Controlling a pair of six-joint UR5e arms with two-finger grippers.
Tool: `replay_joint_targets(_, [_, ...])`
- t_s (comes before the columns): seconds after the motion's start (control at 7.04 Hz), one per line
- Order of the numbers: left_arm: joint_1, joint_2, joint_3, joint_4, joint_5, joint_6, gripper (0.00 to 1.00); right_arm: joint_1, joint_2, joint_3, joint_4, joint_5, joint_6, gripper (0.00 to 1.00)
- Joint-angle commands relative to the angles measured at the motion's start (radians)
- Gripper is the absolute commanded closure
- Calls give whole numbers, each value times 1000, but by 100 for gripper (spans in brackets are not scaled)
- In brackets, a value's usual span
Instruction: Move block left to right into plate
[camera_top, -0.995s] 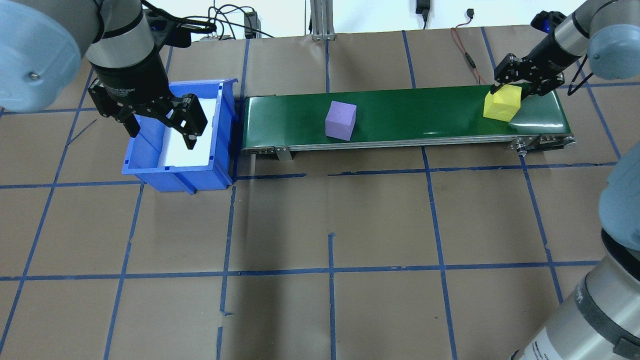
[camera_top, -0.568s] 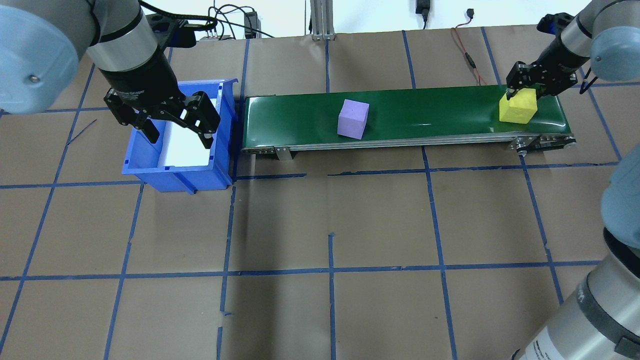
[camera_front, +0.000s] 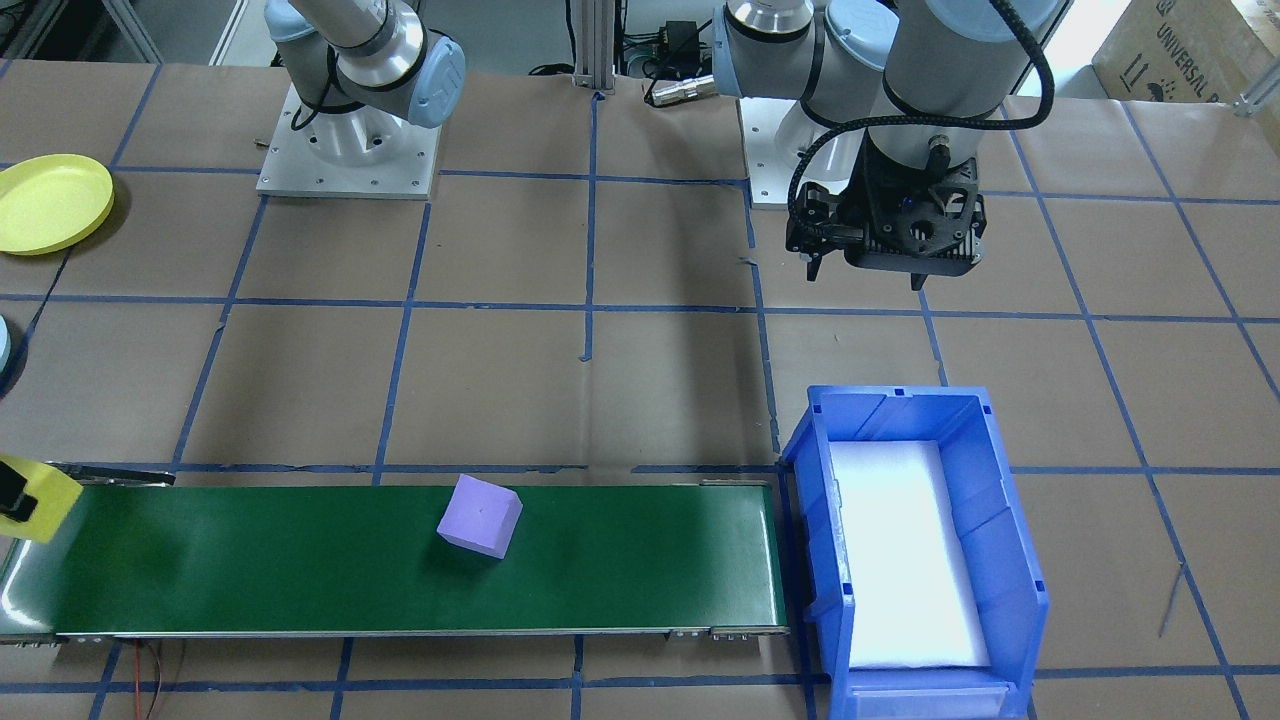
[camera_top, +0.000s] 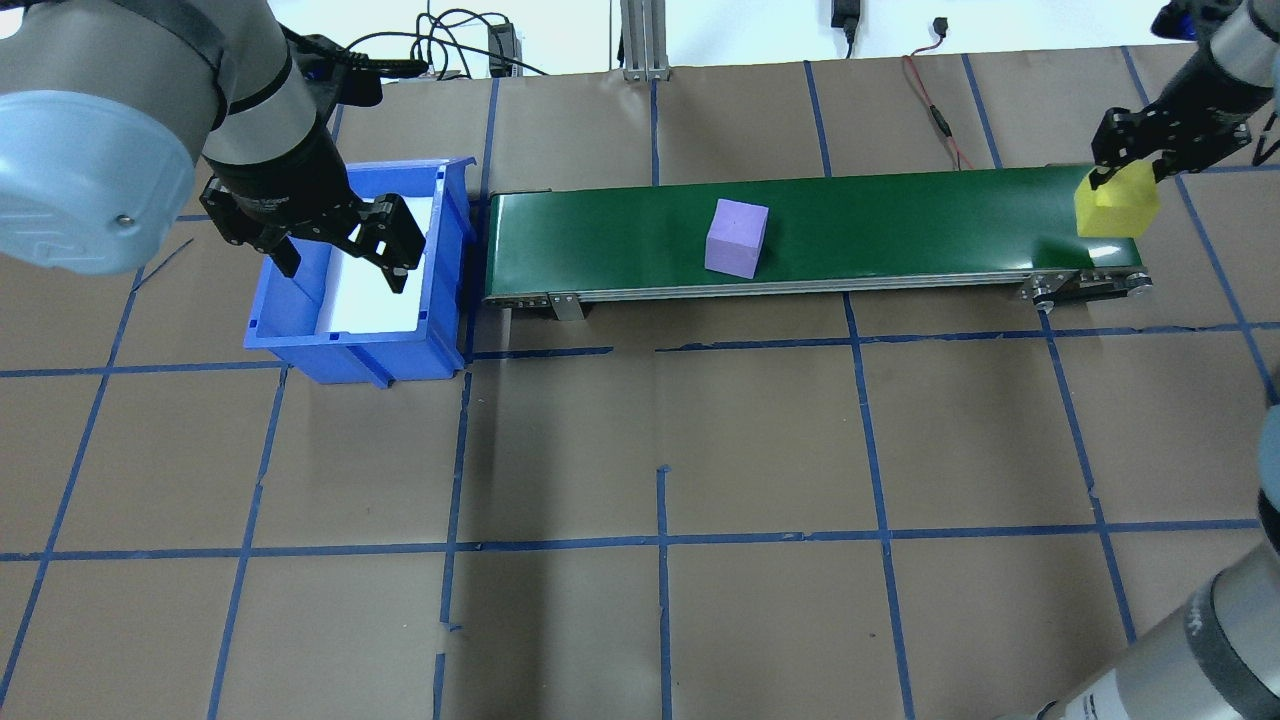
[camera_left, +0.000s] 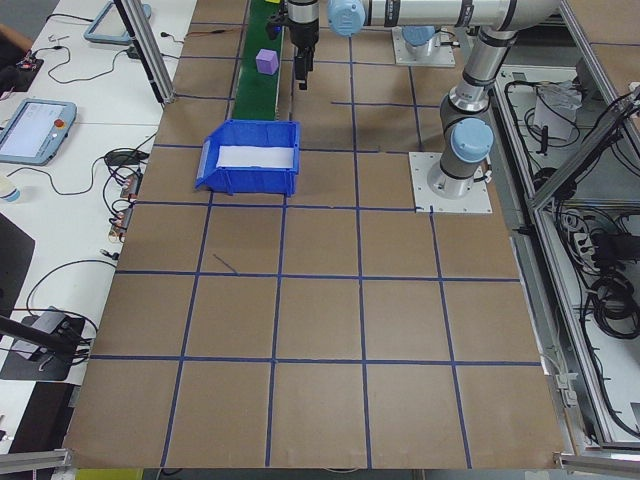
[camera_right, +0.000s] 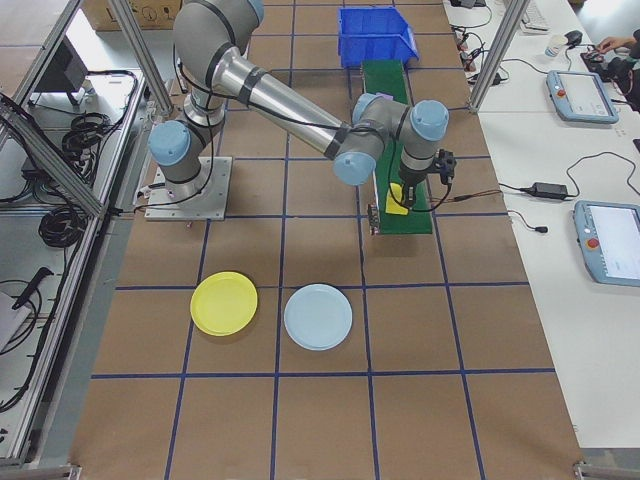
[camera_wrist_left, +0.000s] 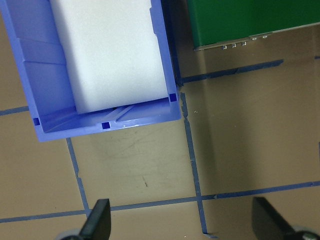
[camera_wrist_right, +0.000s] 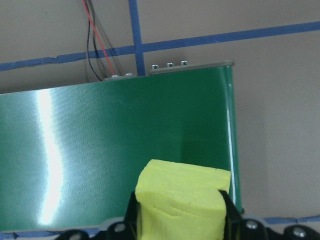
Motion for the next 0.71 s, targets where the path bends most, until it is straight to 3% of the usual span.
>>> replay_joint_targets(0.0, [1, -1, -2, 6, 1, -1, 0, -183, -92, 45, 116, -5, -179, 73])
replay_joint_targets(0.14, [1, -1, -2, 6, 0, -1, 0, -302, -158, 123, 184, -5, -282, 73])
replay_joint_targets(0.28, [1, -1, 0, 6, 1, 1, 0, -440, -209, 233, 170, -3, -443, 74])
replay_joint_targets(0.57, [-7, 2, 22, 6, 0, 4, 0, -713, -249, 399, 67, -23, -673, 74])
